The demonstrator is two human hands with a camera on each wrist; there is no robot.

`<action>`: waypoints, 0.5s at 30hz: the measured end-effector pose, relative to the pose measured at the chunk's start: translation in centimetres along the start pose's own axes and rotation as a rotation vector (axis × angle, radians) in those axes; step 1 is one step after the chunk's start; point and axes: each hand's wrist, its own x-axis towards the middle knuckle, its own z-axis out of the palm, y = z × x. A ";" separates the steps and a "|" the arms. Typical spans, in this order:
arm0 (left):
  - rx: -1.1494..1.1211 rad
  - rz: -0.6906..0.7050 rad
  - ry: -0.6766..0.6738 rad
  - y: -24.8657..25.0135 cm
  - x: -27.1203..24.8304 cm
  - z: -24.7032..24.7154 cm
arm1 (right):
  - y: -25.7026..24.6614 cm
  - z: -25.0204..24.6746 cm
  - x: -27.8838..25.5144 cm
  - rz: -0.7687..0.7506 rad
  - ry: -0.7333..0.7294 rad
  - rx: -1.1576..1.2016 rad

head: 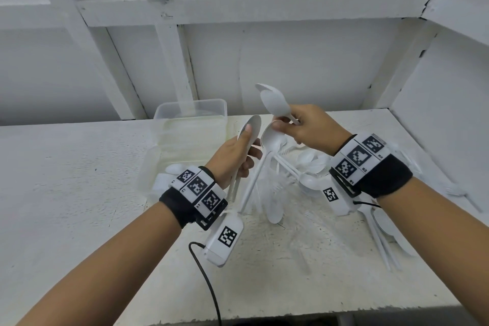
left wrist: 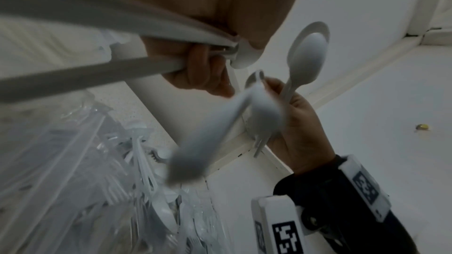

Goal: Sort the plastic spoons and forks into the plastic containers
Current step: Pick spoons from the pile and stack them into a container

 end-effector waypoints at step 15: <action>-0.043 0.012 -0.204 -0.8 -0.9 1.6 | -0.4 2.1 -0.8 -0.126 0.144 0.066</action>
